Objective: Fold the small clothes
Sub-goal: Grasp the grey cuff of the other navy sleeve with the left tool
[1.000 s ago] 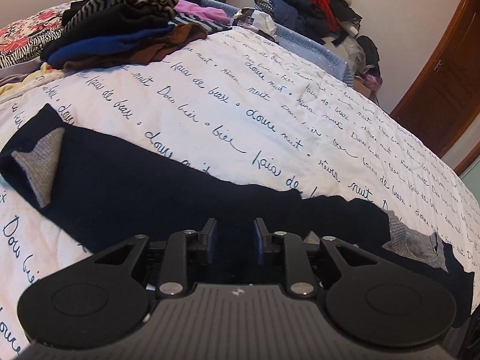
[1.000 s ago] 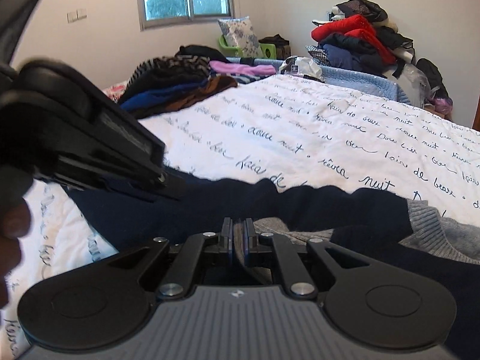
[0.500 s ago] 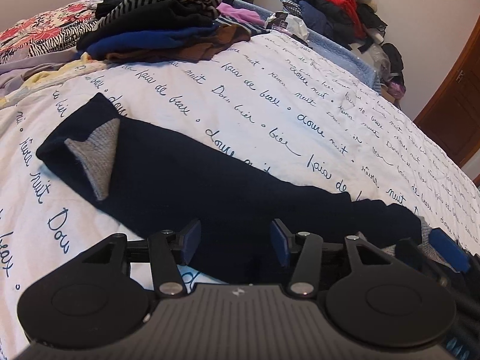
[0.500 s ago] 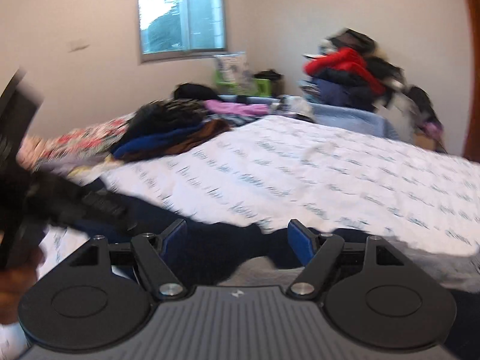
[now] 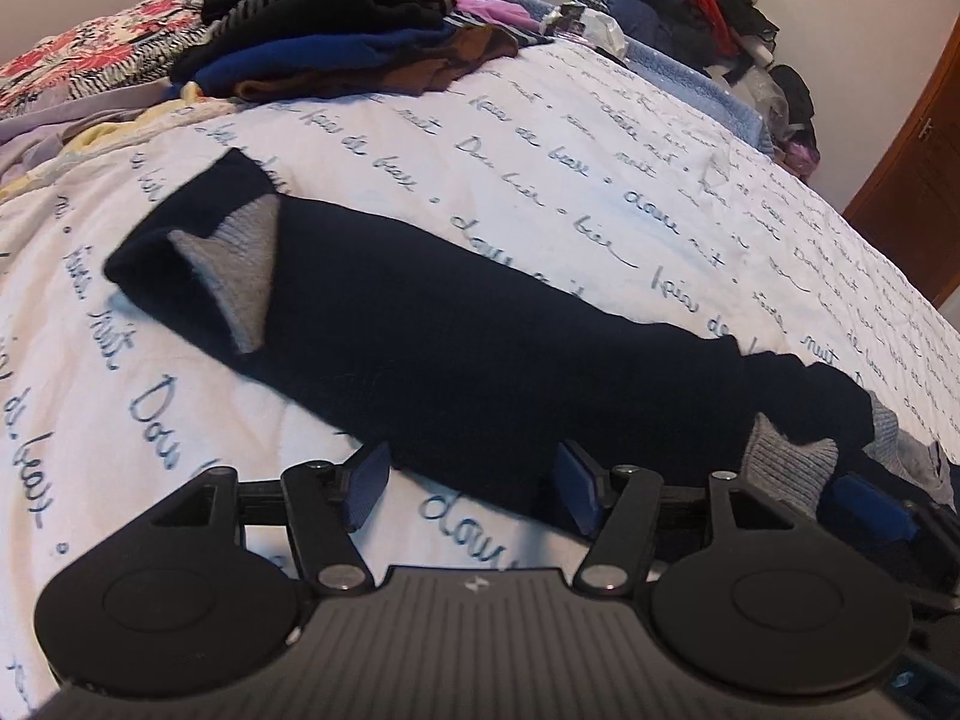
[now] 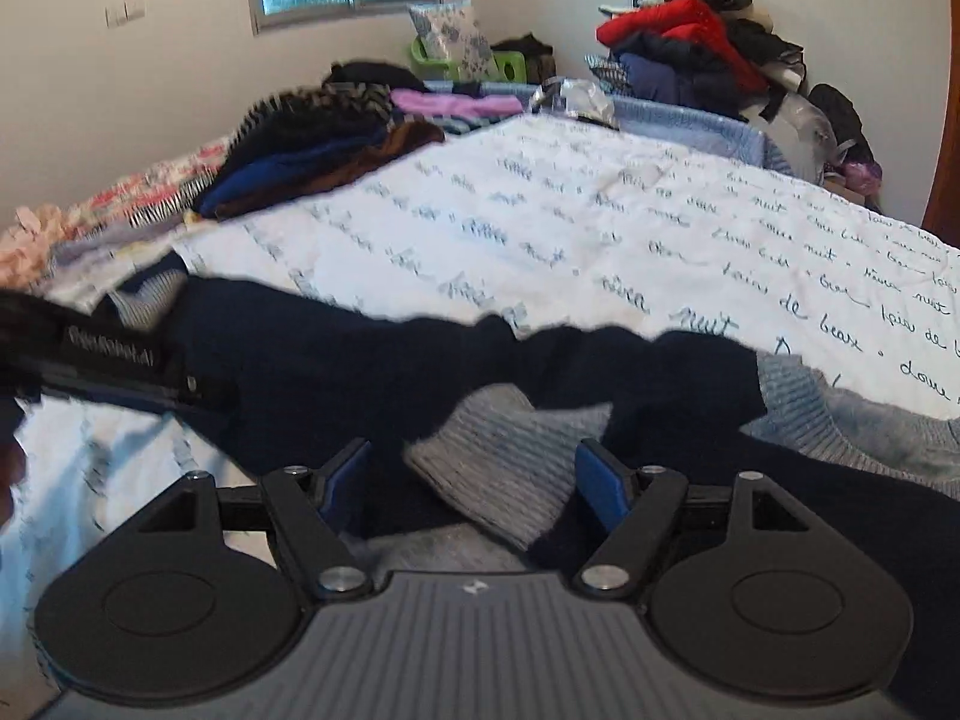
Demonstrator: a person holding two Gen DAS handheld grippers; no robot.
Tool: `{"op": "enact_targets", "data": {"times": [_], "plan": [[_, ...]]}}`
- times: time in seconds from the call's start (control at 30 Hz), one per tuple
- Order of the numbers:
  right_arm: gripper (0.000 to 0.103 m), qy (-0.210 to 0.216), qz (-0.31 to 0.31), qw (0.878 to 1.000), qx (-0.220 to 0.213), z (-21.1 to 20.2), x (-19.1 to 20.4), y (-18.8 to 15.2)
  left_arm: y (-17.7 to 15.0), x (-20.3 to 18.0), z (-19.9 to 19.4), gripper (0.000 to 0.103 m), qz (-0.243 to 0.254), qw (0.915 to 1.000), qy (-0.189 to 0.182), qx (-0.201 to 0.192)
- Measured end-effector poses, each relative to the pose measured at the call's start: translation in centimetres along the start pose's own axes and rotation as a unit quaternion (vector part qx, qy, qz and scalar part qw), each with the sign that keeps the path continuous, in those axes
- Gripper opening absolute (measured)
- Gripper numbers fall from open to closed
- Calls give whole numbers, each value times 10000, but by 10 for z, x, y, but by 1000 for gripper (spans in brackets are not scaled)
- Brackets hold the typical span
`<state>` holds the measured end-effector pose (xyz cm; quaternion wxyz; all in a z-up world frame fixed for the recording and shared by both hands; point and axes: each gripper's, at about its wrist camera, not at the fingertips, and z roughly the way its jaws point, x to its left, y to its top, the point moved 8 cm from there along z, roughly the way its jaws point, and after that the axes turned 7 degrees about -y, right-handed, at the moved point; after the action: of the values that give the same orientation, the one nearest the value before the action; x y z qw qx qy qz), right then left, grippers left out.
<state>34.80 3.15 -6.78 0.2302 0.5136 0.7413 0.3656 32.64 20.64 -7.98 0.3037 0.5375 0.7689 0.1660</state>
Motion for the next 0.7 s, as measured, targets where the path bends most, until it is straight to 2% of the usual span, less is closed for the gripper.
{"op": "enact_targets", "data": {"times": [0.07, 0.13, 0.17, 0.27, 0.37, 0.53, 0.6, 0.67, 0.7], "plan": [[78, 199, 93, 9997, 140, 1, 2, -1, -1, 10, -5, 62, -114, 9999, -7, -34], [79, 425, 78, 9977, 531, 10, 7, -11, -3, 21, -10, 62, -235, 9997, -8, -35], [79, 362, 51, 9978, 558, 11, 8, -14, -4, 25, -12, 62, -283, 9996, -14, -36], [79, 207, 52, 9991, 356, 3, 9, -15, -4, 41, -20, 62, -521, 9986, -124, -44], [79, 418, 383, 9982, 215, -14, 11, -14, 6, 57, -28, 62, -877, 9949, -464, -155], [79, 504, 561, 9971, 114, -32, 23, -25, 30, 84, -38, 63, -1730, 9784, -1057, -405], [79, 548, 611, 9966, 96, -35, 27, -31, 38, 94, -40, 63, -2154, 9664, -1313, -501], [79, 581, 685, 9959, 138, -35, 30, -35, 46, 104, -39, 63, -2487, 9566, -1411, -567], [79, 588, 684, 9958, 165, -34, 31, -37, 49, 109, -38, 63, -2545, 9558, -1352, -586]]}}
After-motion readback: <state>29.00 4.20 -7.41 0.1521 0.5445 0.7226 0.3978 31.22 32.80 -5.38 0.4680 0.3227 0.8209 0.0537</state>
